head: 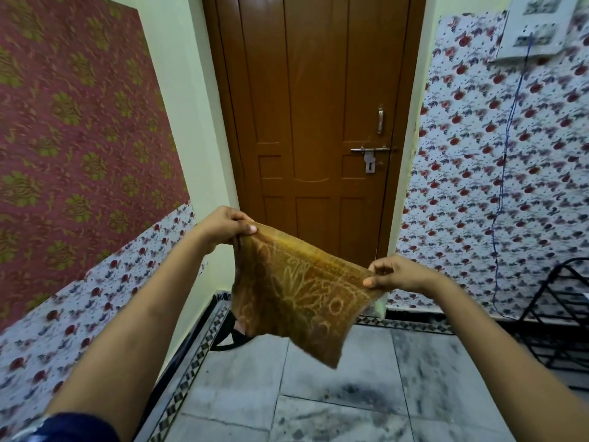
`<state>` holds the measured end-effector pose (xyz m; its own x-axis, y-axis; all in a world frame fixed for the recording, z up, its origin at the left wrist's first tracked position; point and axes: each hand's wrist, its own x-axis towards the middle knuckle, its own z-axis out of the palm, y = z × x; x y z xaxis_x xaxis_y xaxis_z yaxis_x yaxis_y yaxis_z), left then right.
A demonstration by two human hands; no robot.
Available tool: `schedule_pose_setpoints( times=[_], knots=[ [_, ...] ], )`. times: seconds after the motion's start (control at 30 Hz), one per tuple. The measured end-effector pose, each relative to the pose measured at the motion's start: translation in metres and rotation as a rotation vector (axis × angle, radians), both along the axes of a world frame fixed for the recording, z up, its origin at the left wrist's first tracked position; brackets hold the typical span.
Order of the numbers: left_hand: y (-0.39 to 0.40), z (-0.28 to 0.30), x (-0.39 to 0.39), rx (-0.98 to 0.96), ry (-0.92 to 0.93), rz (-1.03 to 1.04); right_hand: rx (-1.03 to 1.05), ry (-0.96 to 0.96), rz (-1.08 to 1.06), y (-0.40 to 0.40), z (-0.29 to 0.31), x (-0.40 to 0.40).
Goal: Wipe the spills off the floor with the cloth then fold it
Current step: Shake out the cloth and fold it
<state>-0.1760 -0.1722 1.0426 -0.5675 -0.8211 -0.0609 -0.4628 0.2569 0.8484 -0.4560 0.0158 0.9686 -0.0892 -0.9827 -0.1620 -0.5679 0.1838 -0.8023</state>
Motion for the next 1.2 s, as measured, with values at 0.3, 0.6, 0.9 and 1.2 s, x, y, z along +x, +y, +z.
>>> schedule_pose_setpoints(
  times=[0.3, 0.6, 0.9, 1.2],
  knots=[
    [0.05, -0.064, -0.048, -0.112, 0.126, 0.204, -0.059, -0.205, -0.23, -0.032, -0.007, 0.062],
    [0.073, -0.079, -0.063, 0.057, 0.166, -0.025, -0.034, -0.638, -0.321, -0.037, 0.001, 0.081],
    [0.076, -0.068, -0.051, 0.039, 0.292, -0.014, -0.209, -0.449, -0.397, -0.027, -0.016, 0.074],
    [0.063, -0.036, -0.025, 0.204, 0.43, -0.091, -0.187, -0.972, -0.285, -0.038, -0.018, 0.082]
  ],
)
